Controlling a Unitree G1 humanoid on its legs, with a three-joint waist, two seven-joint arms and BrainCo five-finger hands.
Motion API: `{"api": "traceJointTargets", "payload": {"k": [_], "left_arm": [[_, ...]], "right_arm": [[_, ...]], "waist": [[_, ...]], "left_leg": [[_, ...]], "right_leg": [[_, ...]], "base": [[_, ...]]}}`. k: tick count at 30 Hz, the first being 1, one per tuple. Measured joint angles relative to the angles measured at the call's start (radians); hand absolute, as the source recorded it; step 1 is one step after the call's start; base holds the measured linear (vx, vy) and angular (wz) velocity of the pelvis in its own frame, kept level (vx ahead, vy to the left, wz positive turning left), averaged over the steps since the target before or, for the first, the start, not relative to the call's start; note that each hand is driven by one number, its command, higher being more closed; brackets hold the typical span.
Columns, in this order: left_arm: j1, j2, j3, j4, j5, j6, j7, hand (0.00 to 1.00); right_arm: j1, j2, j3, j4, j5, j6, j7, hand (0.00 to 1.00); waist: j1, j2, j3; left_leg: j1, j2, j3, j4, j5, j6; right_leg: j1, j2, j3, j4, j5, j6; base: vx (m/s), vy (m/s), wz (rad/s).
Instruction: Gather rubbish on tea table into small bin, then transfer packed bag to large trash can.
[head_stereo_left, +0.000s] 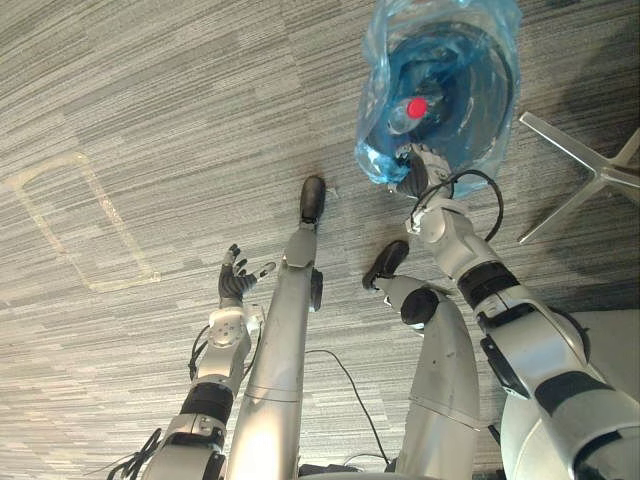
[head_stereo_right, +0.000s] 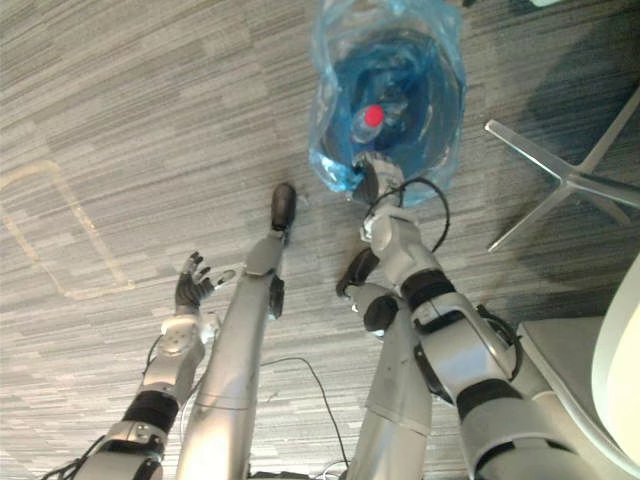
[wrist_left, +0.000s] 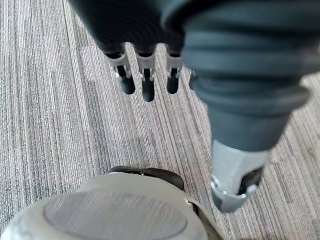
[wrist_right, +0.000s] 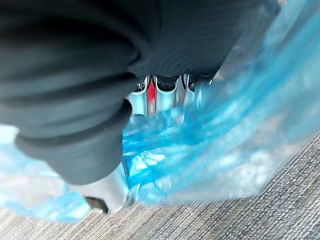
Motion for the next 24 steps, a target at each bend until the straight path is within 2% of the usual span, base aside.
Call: {"api": "traceJointTargets", "payload": {"k": [13,18,20,24], "left_arm": [[-0.004,0.001,0.006,0.021,0.012,0.006,0.0,0.0],[-0.001,0.001,0.021,0.039,0.042,0.026,-0.005,0.0],[-0.001,0.0,0.019,0.039,0.049,0.027,-0.008,0.0],[0.019,-0.017,-0.021,0.037,0.08,0.044,-0.013,0.0]], "right_arm": [[0.04,0.0,-0.039,-0.084,0.015,0.0,0.0,1.0],[0.135,0.001,-0.037,-0.224,0.03,0.001,-0.004,1.0],[0.164,0.0,-0.037,-0.26,0.03,0.0,-0.004,1.0],[0.3,0.001,-0.033,-0.393,0.03,0.0,0.002,1.0]], "waist": [[0.006,0.0,0.0],[0.006,0.0,-0.001],[0.004,0.0,-0.001],[-0.011,-0.001,-0.001]], "left_leg": [[0.015,0.012,0.0,0.015,0.004,0.001],[0.132,0.035,0.004,-0.021,0.006,-0.001],[0.165,0.036,0.005,-0.04,0.007,0.0],[0.314,0.041,0.008,-0.105,0.016,0.001]], "right_leg": [[0.021,0.012,0.001,0.001,0.001,-0.002],[0.139,0.038,-0.005,-0.053,0.018,-0.016],[0.168,0.042,-0.004,-0.071,0.024,-0.014],[0.321,0.058,-0.013,-0.151,0.047,-0.005]], "base": [[-0.05,0.02,-0.04],[-0.05,0.007,-0.14],[-0.04,0.01,-0.09],[-0.02,0.019,-0.06]]}}
